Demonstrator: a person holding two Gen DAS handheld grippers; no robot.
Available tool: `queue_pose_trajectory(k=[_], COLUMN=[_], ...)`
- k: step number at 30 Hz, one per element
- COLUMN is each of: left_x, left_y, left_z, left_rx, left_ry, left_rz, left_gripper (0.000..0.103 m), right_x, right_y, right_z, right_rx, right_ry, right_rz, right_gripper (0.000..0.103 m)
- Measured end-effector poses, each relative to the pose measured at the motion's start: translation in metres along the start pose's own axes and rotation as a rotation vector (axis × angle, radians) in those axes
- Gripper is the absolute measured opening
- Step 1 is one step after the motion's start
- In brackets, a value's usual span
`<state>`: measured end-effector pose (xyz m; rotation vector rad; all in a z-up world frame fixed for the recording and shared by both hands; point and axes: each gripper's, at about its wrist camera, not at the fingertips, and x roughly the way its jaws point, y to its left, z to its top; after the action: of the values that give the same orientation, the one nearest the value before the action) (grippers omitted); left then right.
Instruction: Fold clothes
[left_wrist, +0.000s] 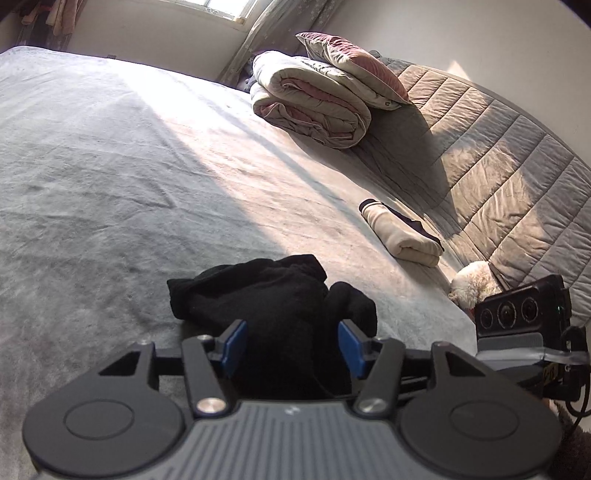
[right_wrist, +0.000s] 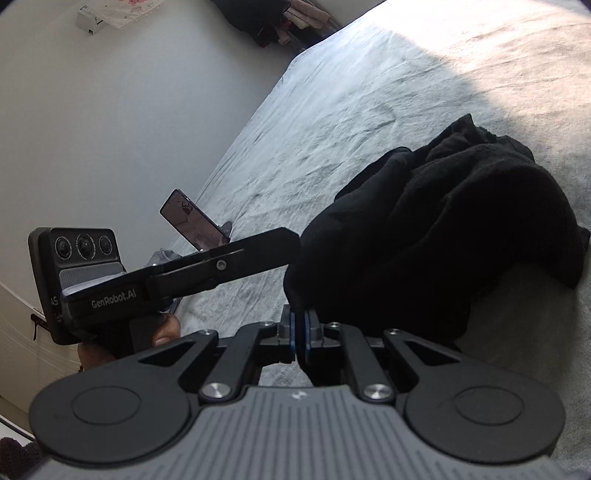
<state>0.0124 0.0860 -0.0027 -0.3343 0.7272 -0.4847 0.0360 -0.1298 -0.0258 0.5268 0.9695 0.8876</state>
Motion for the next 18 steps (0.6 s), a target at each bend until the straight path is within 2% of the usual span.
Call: queue_pose_trajectory(k=[11, 18], left_x=[0.003, 0.012], left_y=[0.004, 0.004], left_z=[0.003, 0.006], left_rx=[-0.016, -0.003], left_ry=[-0.012, -0.009], left_rz=[0.037, 0.072], left_gripper=[0.056, 0.059], right_x=[0.026, 0.036], right_y=[0.010, 0.012], right_z=[-0.018, -0.030], right_rx=[-0.057, -0.090], right_ry=[0.210, 0.314], right_rz=[0.031, 0.029], right_gripper=[0.008, 0.008])
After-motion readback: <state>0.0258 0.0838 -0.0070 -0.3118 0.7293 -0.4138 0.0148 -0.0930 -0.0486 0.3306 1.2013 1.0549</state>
